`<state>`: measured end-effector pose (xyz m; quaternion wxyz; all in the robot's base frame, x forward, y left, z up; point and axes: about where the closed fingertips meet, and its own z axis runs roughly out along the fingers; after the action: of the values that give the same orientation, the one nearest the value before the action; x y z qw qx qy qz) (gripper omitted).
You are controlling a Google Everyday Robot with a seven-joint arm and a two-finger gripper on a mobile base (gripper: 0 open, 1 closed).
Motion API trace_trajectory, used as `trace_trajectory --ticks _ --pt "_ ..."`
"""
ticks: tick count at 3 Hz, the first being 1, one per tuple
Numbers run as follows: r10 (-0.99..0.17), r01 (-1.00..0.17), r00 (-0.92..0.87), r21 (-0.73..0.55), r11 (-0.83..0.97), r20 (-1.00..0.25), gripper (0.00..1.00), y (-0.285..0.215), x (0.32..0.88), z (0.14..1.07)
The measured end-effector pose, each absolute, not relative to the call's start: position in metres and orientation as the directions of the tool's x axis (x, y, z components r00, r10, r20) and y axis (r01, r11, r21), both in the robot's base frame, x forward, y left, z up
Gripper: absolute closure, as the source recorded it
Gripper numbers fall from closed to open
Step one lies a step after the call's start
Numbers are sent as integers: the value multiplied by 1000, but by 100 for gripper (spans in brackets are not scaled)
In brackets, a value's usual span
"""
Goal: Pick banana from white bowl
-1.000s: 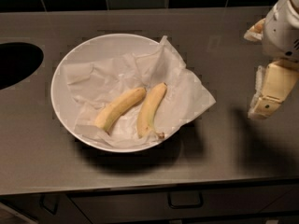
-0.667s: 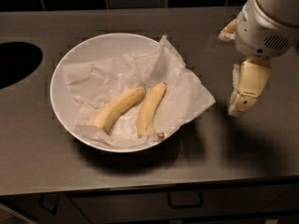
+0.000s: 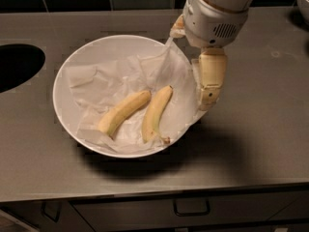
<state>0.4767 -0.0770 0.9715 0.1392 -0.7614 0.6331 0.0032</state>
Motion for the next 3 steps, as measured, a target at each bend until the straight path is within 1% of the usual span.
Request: trace_trajectory --ticks 1,3 --pt "-963 -965 198 -208 -160 -181 0 -77 477 971" --pt "-904 -913 395 -179 -367 -162 0 -6 495 962"
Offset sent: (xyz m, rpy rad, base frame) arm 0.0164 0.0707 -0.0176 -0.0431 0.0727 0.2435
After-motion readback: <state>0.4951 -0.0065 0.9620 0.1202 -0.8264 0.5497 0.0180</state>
